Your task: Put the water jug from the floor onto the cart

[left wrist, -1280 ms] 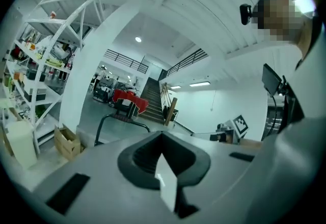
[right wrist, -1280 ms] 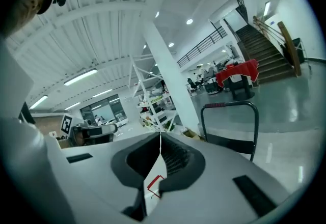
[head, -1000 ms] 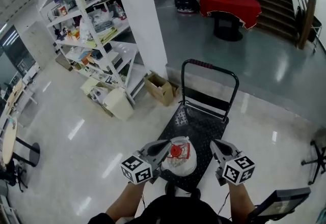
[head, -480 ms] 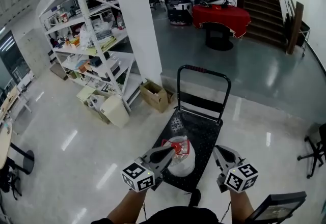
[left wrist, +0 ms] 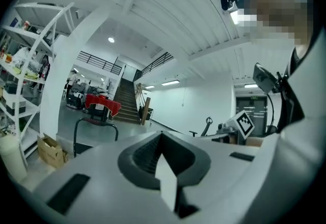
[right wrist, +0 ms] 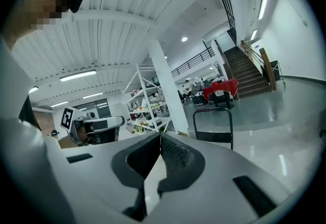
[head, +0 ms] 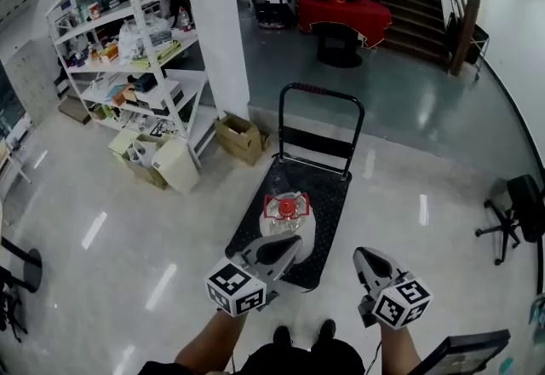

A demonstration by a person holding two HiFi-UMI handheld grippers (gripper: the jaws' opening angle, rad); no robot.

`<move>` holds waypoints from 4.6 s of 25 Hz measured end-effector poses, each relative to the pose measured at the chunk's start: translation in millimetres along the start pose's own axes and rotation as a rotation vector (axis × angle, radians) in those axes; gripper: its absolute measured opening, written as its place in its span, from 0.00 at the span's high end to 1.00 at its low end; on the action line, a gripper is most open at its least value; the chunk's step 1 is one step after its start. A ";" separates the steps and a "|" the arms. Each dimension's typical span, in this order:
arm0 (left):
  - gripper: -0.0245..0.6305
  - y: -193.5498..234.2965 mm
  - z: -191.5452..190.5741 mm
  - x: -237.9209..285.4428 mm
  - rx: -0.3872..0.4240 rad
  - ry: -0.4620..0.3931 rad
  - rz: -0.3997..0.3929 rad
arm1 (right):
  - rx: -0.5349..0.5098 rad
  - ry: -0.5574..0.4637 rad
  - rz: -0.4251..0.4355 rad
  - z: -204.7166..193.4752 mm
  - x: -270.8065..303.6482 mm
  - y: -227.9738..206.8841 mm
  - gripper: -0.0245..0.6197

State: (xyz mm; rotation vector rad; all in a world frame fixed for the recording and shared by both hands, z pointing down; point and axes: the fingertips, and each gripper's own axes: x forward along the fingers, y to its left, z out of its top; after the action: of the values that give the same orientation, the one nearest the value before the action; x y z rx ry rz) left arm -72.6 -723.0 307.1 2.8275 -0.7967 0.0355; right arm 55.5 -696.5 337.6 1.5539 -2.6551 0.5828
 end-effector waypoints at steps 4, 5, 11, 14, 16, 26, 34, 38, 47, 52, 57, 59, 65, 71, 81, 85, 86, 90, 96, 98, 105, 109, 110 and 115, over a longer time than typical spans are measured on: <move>0.96 -50.7 -5.8 -24.7 -0.027 0.001 0.010 | -0.002 -0.022 -0.007 -7.8 -56.2 16.7 0.96; 0.96 -63.6 -5.9 -30.7 -0.040 -0.004 0.018 | -0.005 -0.027 0.001 -10.0 -70.2 21.9 0.96; 0.96 -165.9 -12.4 -53.7 -0.005 -0.010 0.056 | -0.035 -0.025 0.051 -28.6 -169.9 38.1 0.96; 0.96 -220.0 -22.3 -67.4 -0.034 0.000 0.087 | -0.036 -0.014 0.082 -39.1 -222.9 46.0 0.96; 0.96 -252.3 -27.0 -77.1 -0.052 0.005 0.097 | -0.034 -0.017 0.088 -40.5 -253.6 51.9 0.96; 0.96 -347.2 -56.4 -158.4 -0.062 0.011 0.101 | -0.053 -0.074 0.017 -73.3 -359.6 108.2 0.96; 0.96 -409.6 -93.7 -256.5 -0.088 0.023 0.041 | -0.011 -0.058 -0.097 -133.7 -440.8 195.8 0.96; 0.96 -445.4 -108.5 -298.8 -0.118 0.032 0.018 | -0.008 -0.030 -0.117 -158.7 -480.3 238.3 0.96; 0.96 -551.4 -131.3 -375.1 -0.065 0.028 0.030 | -0.025 -0.073 -0.107 -203.4 -587.8 297.6 0.96; 0.96 -631.1 -162.9 -419.2 -0.085 0.026 0.075 | -0.038 -0.064 -0.078 -245.4 -675.1 322.2 0.96; 0.96 -692.5 -168.8 -463.3 -0.080 0.029 0.089 | -0.051 -0.114 -0.114 -253.2 -747.4 345.9 0.96; 0.96 -708.5 -171.6 -484.2 -0.085 0.035 0.097 | -0.045 -0.087 -0.141 -265.3 -761.9 355.7 0.96; 0.96 -748.3 -186.9 -543.5 -0.043 0.031 0.050 | -0.040 -0.090 -0.170 -298.2 -800.2 412.6 0.96; 0.96 -765.4 -218.1 -629.4 -0.061 0.042 -0.013 | -0.021 -0.077 -0.227 -341.1 -830.8 490.9 0.96; 0.96 -827.0 -241.4 -727.5 -0.082 0.051 -0.058 | -0.012 -0.093 -0.270 -383.8 -915.3 597.8 0.96; 0.96 -882.9 -237.0 -748.6 -0.055 0.043 -0.072 | -0.026 -0.118 -0.267 -386.3 -968.8 620.0 0.96; 0.96 -896.1 -237.4 -753.7 -0.054 0.047 -0.071 | -0.025 -0.120 -0.263 -388.8 -981.4 625.9 0.96; 0.96 -950.9 -244.7 -769.5 -0.057 0.055 -0.066 | -0.026 -0.125 -0.242 -402.5 -1032.0 642.6 0.96; 0.96 -1034.4 -273.6 -797.0 -0.049 0.101 -0.063 | 0.021 -0.114 -0.247 -449.3 -1107.7 654.3 0.96; 0.96 -1046.1 -281.6 -815.8 -0.045 0.108 -0.066 | 0.024 -0.119 -0.246 -461.2 -1117.3 670.6 0.96; 0.96 -1068.2 -291.2 -867.1 -0.015 0.098 -0.122 | -0.001 -0.159 -0.282 -475.2 -1139.2 727.0 0.96; 0.96 -1059.4 -289.1 -907.2 0.009 0.083 -0.167 | -0.007 -0.160 -0.341 -487.3 -1138.9 772.5 0.96; 0.96 -1055.7 -287.8 -916.9 0.016 0.079 -0.171 | -0.010 -0.154 -0.353 -490.1 -1136.8 782.8 0.96; 0.96 -1064.6 -283.0 -943.0 0.011 0.068 -0.199 | -0.016 -0.134 -0.377 -498.8 -1143.4 818.3 0.96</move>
State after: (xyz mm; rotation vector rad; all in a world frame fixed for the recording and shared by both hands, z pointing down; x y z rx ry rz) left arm -316.5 706.4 310.3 2.8840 -0.4993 0.1055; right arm -142.3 782.3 326.4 2.0820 -2.3437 0.4488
